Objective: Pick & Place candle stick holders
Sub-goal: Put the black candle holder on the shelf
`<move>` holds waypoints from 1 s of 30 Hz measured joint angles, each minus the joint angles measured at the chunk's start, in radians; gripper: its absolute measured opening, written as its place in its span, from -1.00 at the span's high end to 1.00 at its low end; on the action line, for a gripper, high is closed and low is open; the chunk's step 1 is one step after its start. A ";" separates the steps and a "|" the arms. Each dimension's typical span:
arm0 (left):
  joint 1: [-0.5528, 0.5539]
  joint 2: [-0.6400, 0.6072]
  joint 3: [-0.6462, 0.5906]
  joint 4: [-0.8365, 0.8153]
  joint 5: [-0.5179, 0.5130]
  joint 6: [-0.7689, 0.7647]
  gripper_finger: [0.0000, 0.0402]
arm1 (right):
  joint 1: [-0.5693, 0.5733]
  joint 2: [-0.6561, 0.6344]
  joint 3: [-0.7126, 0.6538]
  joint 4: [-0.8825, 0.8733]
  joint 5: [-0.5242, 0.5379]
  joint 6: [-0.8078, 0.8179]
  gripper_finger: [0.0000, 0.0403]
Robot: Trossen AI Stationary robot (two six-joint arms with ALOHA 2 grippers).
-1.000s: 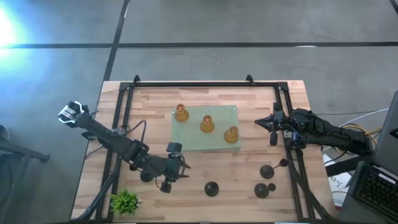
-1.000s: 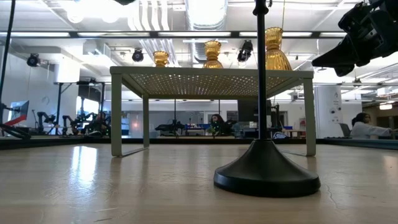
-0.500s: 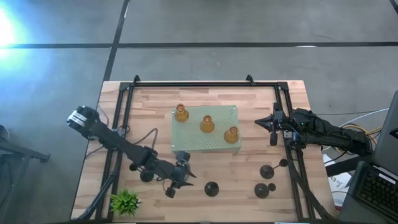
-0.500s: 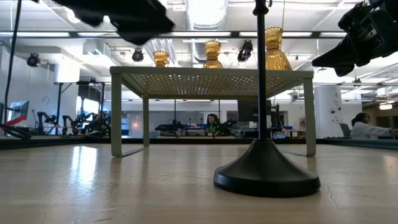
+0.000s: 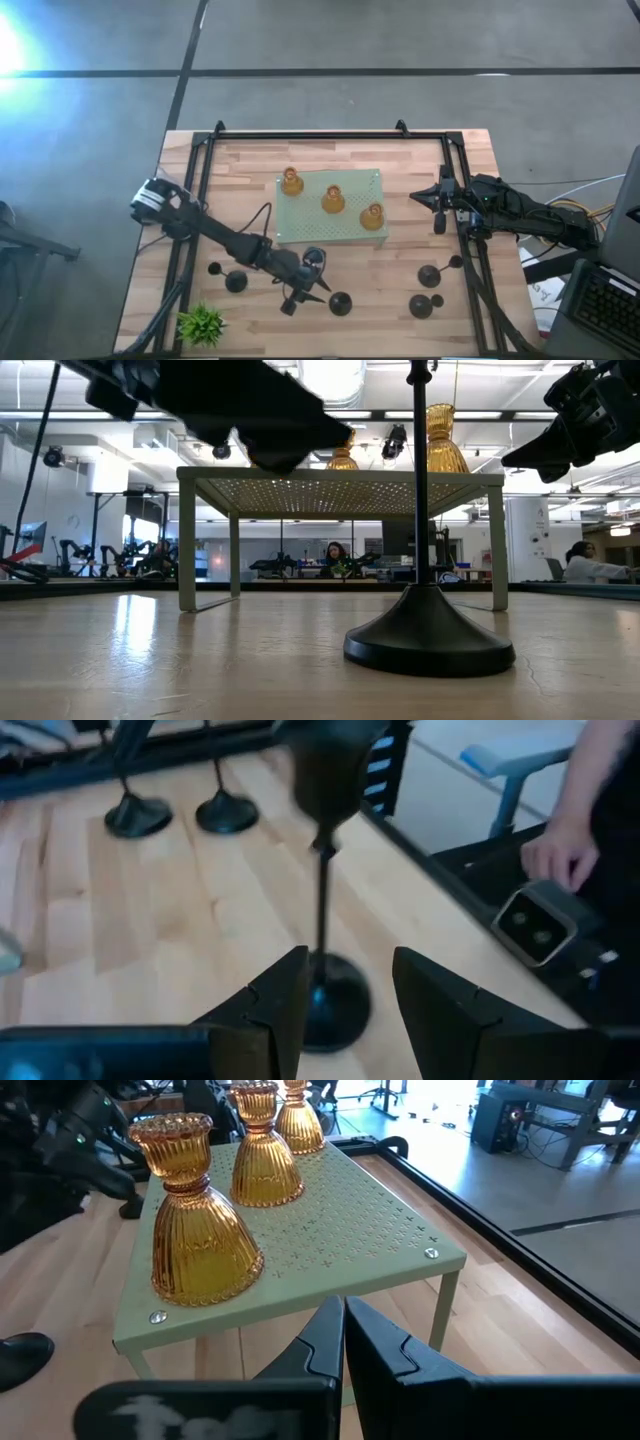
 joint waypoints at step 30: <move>0.067 0.171 0.131 0.138 0.210 0.055 0.27 | 0.000 0.000 0.000 0.000 0.000 0.000 0.96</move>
